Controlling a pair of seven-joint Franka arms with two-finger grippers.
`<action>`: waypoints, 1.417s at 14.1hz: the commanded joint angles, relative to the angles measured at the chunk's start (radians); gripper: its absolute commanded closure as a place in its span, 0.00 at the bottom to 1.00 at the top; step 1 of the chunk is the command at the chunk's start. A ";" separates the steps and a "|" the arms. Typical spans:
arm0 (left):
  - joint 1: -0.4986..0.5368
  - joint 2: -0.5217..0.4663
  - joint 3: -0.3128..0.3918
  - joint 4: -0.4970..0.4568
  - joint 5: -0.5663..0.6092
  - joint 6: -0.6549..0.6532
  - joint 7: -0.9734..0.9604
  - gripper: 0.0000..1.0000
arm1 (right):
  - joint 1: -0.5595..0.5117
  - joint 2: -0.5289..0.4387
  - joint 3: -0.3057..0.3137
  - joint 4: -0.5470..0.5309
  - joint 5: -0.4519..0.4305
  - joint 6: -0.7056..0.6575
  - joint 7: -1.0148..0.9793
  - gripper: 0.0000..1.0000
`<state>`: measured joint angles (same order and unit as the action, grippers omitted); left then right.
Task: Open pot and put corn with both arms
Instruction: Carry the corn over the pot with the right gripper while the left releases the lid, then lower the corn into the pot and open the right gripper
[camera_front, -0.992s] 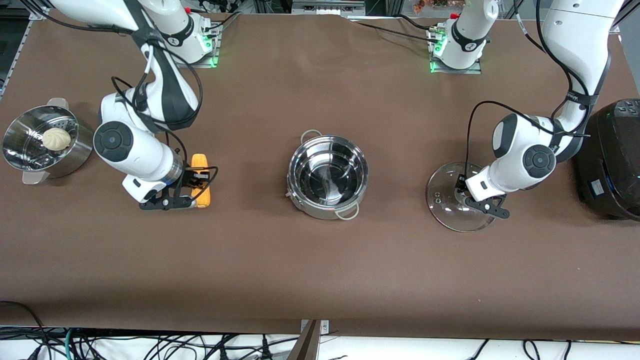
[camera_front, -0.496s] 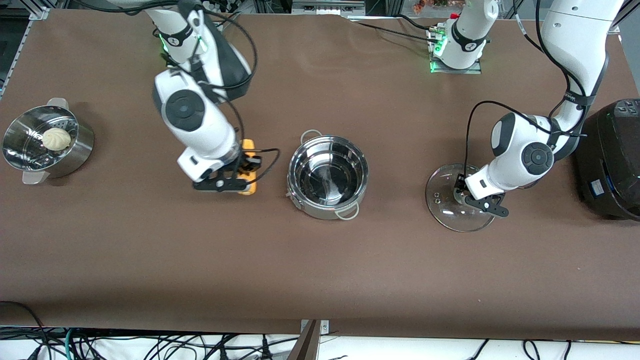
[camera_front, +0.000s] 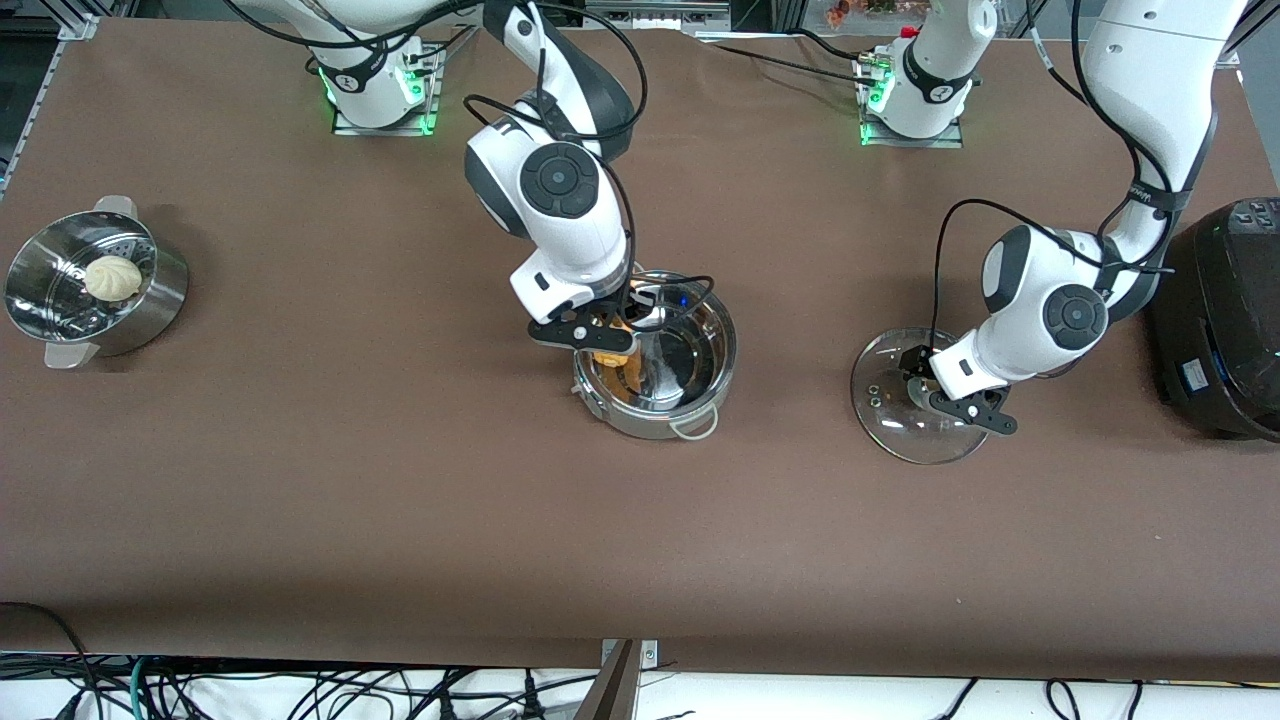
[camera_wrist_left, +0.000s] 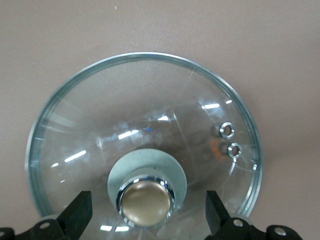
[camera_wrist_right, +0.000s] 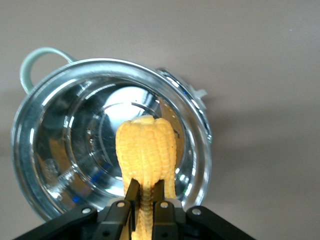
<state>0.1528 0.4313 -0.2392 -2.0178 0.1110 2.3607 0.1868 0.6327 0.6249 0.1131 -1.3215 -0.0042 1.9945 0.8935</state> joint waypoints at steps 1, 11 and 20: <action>0.002 -0.124 -0.012 0.010 0.019 -0.156 -0.006 0.00 | 0.015 0.073 -0.009 0.122 0.003 -0.017 0.012 1.00; -0.002 -0.307 -0.049 0.308 0.001 -0.738 -0.150 0.00 | 0.061 0.125 -0.009 0.148 0.001 0.007 0.027 0.88; -0.069 -0.341 0.013 0.567 -0.037 -0.916 -0.197 0.00 | 0.064 0.128 -0.009 0.146 -0.002 0.006 0.027 0.47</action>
<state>0.1390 0.0964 -0.3211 -1.4684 0.1021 1.4127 -0.0014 0.6838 0.7297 0.1125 -1.2158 -0.0042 2.0053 0.9050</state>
